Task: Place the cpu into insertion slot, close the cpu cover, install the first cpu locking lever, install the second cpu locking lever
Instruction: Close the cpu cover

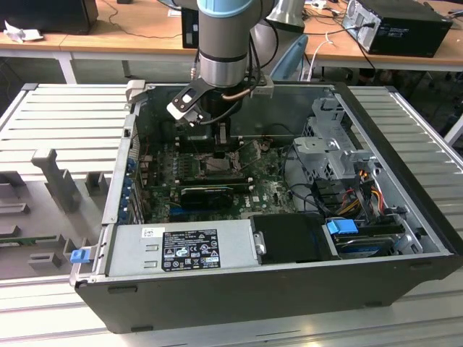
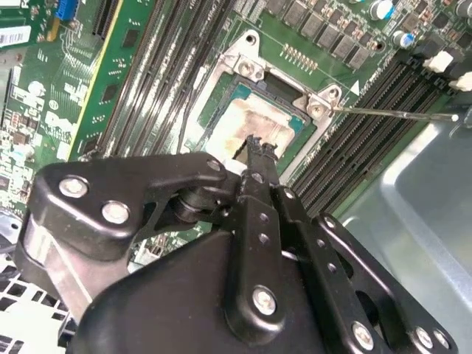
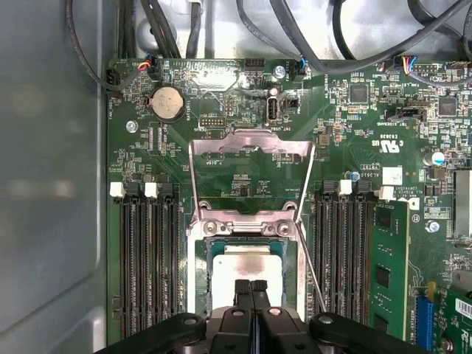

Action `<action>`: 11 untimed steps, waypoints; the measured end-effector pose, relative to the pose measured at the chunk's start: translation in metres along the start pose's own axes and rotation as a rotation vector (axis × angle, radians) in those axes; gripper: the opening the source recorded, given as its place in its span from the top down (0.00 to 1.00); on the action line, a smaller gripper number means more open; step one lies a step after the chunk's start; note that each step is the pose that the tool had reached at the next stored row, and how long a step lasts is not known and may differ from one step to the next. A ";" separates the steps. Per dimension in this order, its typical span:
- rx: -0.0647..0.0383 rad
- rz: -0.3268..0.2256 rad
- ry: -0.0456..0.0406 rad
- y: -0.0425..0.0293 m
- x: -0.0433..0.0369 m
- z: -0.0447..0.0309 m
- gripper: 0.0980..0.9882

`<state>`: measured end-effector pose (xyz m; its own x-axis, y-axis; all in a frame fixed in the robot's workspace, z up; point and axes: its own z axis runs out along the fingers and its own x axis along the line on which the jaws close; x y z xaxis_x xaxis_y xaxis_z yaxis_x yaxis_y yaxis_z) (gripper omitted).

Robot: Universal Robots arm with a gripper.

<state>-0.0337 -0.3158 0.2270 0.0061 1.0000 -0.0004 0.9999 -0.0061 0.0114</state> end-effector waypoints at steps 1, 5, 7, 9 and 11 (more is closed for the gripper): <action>0.000 0.000 0.0000 0.0037 0.0000 0.0003 0.99; -0.001 0.000 -0.0044 0.0058 0.0000 -0.0020 0.99; -0.001 0.000 -0.0045 0.0059 0.0000 -0.0047 0.99; -0.001 0.000 -0.0045 0.0059 0.0000 -0.0072 0.99; -0.001 0.000 -0.0045 0.0059 0.0000 -0.0095 0.99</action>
<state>-0.0280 -0.3159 0.2366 0.0061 1.0000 -0.0049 0.9999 -0.0060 0.0122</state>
